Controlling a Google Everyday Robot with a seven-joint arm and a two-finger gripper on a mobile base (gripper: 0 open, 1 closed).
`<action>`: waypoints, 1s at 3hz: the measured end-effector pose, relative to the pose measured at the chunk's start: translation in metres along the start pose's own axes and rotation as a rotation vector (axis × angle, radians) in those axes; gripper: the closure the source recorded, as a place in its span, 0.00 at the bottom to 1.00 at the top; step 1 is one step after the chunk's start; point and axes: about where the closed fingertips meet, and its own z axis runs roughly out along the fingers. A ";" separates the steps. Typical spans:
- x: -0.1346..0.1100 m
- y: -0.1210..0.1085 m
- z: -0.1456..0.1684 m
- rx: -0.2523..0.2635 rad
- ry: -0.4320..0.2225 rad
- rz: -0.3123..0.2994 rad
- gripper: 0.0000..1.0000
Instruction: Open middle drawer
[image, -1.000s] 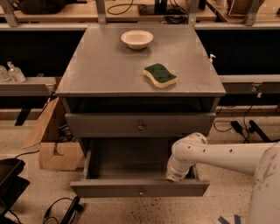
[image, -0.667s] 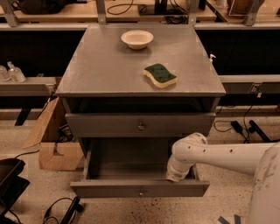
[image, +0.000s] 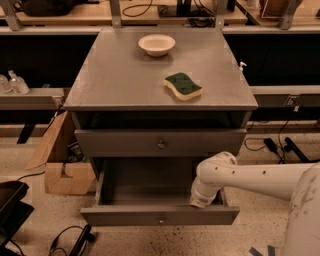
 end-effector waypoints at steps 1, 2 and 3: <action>0.000 0.000 0.000 0.000 0.000 0.000 0.62; 0.000 0.000 0.000 0.000 0.000 0.000 0.39; 0.000 0.000 0.000 0.000 0.000 0.000 0.16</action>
Offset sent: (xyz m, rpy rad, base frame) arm 0.0000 0.0000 0.0001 0.0000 0.0000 0.0000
